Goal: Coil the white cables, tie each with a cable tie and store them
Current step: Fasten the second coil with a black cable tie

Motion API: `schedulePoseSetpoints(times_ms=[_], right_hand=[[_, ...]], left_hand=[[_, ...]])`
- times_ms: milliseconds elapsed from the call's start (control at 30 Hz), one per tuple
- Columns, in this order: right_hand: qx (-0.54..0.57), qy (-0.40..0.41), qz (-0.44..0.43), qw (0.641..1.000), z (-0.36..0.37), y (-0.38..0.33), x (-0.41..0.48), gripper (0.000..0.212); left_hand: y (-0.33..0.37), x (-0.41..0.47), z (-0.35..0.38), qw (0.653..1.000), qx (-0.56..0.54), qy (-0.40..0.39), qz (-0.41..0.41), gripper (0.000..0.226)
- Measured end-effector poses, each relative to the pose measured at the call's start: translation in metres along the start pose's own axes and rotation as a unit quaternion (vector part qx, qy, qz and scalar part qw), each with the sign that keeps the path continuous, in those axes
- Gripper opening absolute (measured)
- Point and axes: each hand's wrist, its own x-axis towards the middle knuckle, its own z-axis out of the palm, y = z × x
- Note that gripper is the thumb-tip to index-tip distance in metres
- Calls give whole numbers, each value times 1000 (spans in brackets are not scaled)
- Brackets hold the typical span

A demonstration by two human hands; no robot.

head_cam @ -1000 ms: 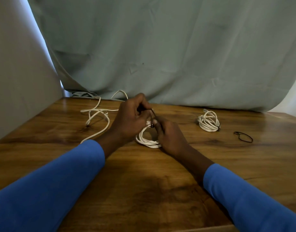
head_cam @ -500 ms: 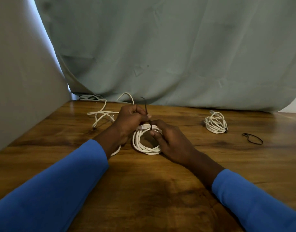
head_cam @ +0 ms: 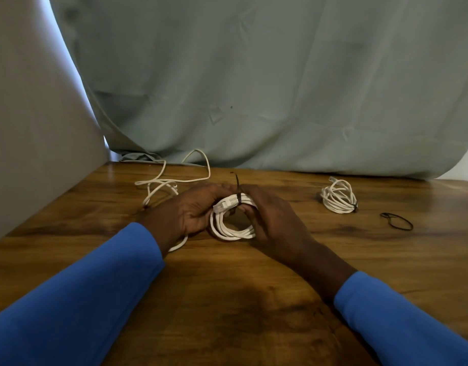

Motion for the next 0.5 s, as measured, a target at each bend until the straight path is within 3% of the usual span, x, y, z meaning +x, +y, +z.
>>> schedulePoseSetpoints(times_ms=[133, 200, 267, 300, 400, 500], right_hand=[[40, 23, 42, 998, 3, 2, 0, 26], [67, 47, 72, 994, 2, 5, 2, 21], [93, 61, 116, 987, 1, 13, 3, 18], [105, 61, 144, 982, 1, 19, 3, 19], [103, 51, 206, 972, 5, 34, 3, 18], [183, 60, 250, 949, 4, 37, 3, 15]], left_hand=[[-6, 0, 5, 996, 60, 56, 22, 22], [-10, 7, 3, 970, 149, 149, 120, 20], [-13, 12, 1, 888, 275, 262, 260, 16], [-12, 9, 3, 842, 326, 279, 327, 13], [-9, -2, 6, 743, 457, 208, 442, 11], [-10, -4, 11, 661, 581, 115, 462, 14]])
